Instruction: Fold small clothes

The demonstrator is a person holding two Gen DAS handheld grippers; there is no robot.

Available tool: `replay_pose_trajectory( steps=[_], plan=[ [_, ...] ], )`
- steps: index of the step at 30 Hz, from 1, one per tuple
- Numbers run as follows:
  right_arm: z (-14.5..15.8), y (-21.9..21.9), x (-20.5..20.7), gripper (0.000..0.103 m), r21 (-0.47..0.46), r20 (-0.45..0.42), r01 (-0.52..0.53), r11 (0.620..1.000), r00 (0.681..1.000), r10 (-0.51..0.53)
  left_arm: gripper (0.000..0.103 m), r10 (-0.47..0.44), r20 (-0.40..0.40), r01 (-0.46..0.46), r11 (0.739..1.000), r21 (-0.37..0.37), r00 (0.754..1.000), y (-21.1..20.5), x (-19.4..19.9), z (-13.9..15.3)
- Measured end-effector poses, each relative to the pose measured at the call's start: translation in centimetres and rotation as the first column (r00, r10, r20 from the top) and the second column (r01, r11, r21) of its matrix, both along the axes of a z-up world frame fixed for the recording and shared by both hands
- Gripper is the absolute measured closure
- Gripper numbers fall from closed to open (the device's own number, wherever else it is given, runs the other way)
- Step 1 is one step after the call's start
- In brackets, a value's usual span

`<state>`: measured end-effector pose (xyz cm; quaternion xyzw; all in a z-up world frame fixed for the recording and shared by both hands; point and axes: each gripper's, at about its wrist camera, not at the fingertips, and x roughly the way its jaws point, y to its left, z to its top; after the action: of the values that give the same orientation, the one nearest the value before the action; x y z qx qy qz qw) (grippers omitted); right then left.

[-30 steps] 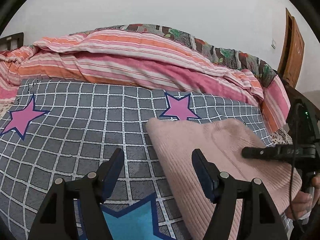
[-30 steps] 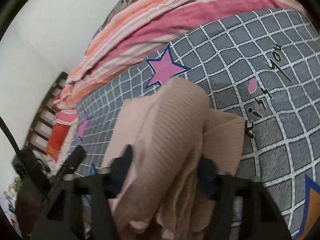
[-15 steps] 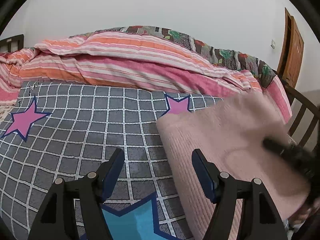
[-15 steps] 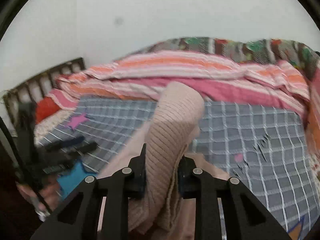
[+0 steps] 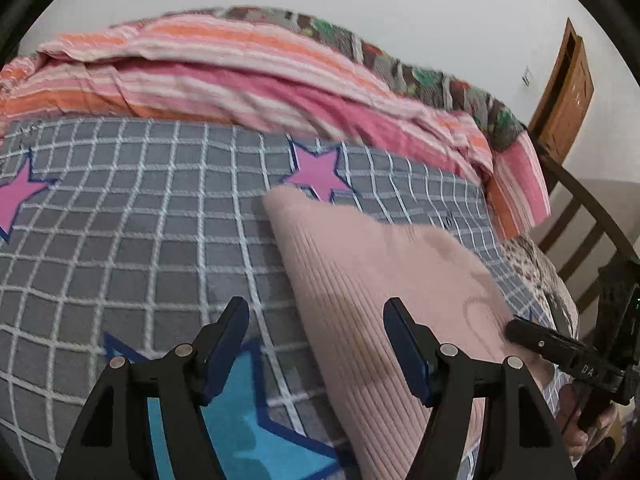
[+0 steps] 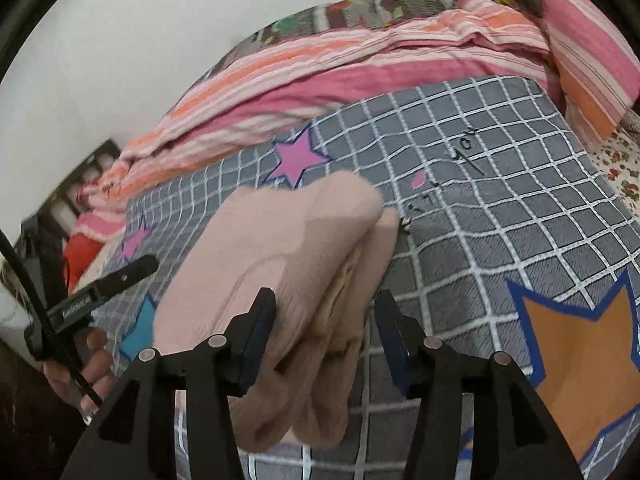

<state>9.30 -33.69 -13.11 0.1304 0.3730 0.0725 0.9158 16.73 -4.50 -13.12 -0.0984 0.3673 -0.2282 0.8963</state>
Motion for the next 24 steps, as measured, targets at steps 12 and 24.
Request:
replay_pose_trajectory(
  steps=[12,24],
  plan=[
    [-3.5,-0.9,5.4,0.030,0.155,-0.140,0.009,0.988,0.990,0.013,0.035,-0.061,-0.192,0.025,0.982,-0.185,0.979,-1.2,3.4,-3.7],
    [-1.7,1.8,7.4,0.067,0.224,-0.052,-0.093,0.970,0.993,0.107,0.070,-0.039,-0.129,-0.001,0.956,-0.292,0.991,1.2,4.7,-1.2]
  ],
)
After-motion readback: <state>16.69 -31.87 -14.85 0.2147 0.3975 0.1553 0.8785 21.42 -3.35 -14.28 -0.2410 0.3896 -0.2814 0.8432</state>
